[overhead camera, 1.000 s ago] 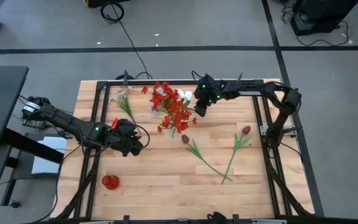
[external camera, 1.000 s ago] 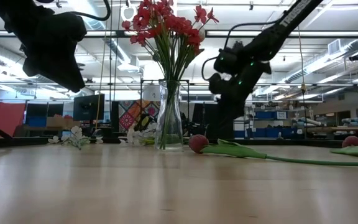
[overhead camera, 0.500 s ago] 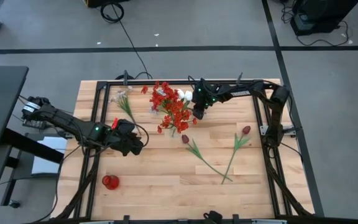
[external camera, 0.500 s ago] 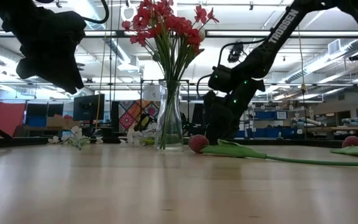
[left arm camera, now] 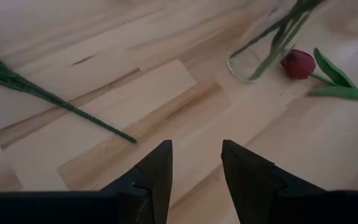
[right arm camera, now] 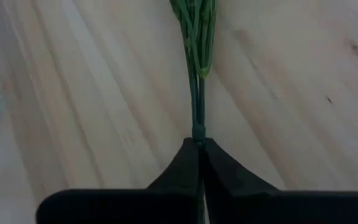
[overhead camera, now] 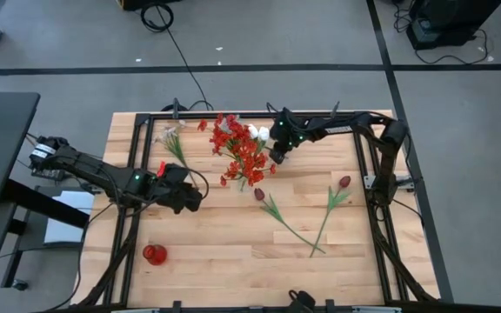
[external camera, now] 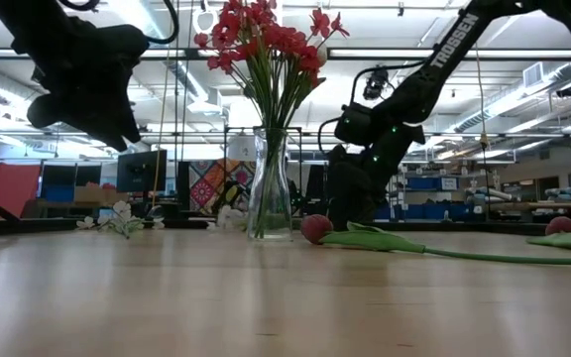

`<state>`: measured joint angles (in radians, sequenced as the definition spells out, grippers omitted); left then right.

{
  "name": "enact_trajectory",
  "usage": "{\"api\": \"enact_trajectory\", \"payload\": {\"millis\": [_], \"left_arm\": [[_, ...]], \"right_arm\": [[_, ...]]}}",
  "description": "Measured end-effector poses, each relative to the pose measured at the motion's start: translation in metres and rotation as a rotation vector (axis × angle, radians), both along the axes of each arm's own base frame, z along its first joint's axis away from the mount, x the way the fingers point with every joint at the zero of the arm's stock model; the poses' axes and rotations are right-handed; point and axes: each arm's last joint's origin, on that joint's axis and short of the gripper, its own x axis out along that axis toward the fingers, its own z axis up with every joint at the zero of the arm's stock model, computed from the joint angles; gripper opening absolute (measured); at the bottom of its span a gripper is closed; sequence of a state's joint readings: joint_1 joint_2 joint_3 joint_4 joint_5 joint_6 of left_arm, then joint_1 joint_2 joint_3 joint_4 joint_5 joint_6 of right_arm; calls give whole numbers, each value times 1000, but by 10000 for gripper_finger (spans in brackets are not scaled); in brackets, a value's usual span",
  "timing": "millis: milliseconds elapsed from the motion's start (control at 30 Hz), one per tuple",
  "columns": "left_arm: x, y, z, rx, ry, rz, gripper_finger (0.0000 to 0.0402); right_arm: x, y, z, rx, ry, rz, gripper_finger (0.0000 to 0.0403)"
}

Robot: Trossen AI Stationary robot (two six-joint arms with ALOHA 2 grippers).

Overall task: Sort flowers into vase by color
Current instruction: Put the right white flowers into the red vase

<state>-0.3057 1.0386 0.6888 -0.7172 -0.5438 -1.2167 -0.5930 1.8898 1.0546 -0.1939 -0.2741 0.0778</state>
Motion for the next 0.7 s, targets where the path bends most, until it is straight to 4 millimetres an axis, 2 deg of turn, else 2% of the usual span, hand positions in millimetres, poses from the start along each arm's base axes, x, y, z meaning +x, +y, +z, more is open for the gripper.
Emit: {"api": "enact_trajectory", "payload": {"millis": [233, 333, 500, 700], "left_arm": [[-2, 2, 6, -40, -70, 42, 144], [-5, 3, 22, -18, -214, 37, 144], [-23, 11, 51, 90, -413, 62, 144], [-42, 23, 84, 263, -599, 46, 144]], "right_arm": [[-14, -19, 46, -8, -188, -116, 9], [-23, -24, 72, -32, -286, -144, 9], [-39, -28, 117, -96, -456, -201, 7], [-51, -15, 172, -210, -698, -194, 7]]}}
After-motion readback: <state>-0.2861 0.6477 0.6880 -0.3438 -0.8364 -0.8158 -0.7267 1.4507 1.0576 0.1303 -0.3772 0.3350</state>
